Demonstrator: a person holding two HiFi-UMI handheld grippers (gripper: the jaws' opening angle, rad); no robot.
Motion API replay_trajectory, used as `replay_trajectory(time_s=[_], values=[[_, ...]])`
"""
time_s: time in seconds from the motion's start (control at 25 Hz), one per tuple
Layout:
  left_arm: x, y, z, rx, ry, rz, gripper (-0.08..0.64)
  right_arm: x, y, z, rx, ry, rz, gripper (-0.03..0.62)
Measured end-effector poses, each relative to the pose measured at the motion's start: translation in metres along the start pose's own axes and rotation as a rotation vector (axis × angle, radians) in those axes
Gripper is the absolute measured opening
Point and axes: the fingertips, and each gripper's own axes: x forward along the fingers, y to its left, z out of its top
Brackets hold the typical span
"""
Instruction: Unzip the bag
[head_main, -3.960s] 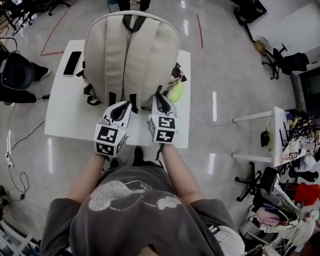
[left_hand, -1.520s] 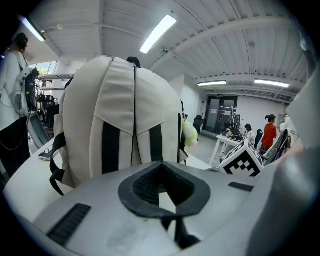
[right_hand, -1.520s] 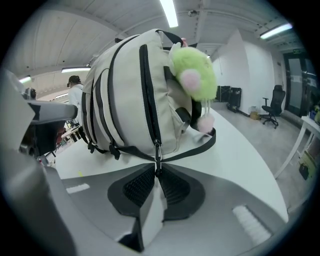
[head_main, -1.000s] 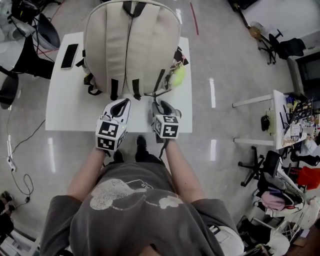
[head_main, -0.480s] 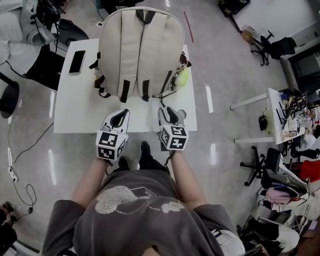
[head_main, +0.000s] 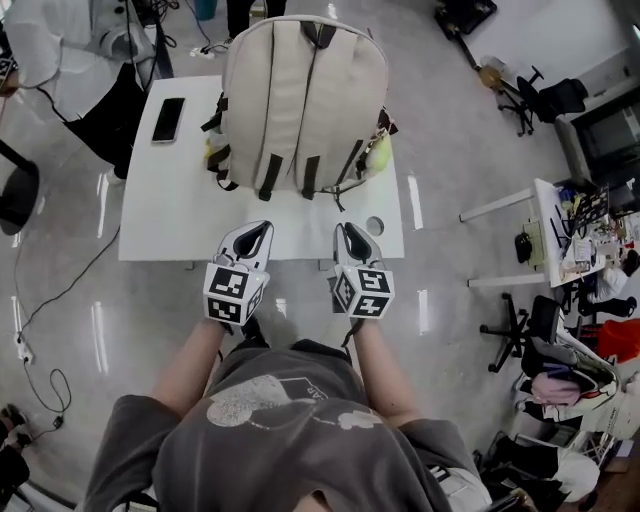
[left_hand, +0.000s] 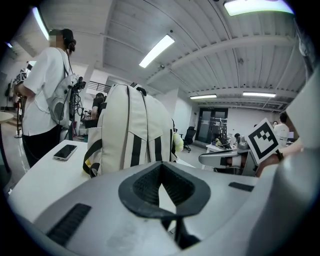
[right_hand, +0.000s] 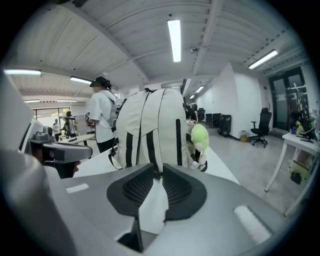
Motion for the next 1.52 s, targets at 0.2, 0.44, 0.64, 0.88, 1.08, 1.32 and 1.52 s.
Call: replay_trajectory(time_s=[0.2, 0.44, 0.64, 0.88, 1.08, 1.32, 1.52], values=[[-0.006, -0.013, -0.002, 0.002, 0.006, 0.021, 0.006, -0.012, -0.004, 0.006, 0.001, -0.033, 0.010, 0.017], [-0.017, -0.056, -0.012, 0.008, 0.023, 0.036, 0.006, -0.043, -0.015, -0.010, 0.044, -0.042, 0.046, 0.007], [-0.034, -0.095, -0.027, -0.004, 0.034, 0.065, 0.006, -0.081, -0.032, -0.026, 0.047, -0.031, 0.064, 0.000], [-0.064, -0.149, -0.046, 0.000, 0.029, 0.109, 0.006, -0.132, -0.051, -0.051, 0.067, -0.022, 0.094, 0.000], [-0.101, -0.200, -0.064, -0.005, 0.022, 0.151, 0.006, -0.183, -0.048, -0.070, 0.062, -0.031, 0.153, 0.000], [-0.137, -0.253, -0.081, -0.005, 0.031, 0.177, 0.006, -0.237, -0.042, -0.091, 0.006, -0.021, 0.244, 0.000], [-0.155, -0.281, -0.085, 0.002, 0.033, 0.190, 0.006, -0.268, -0.047, -0.109, 0.053, -0.019, 0.249, -0.001]])
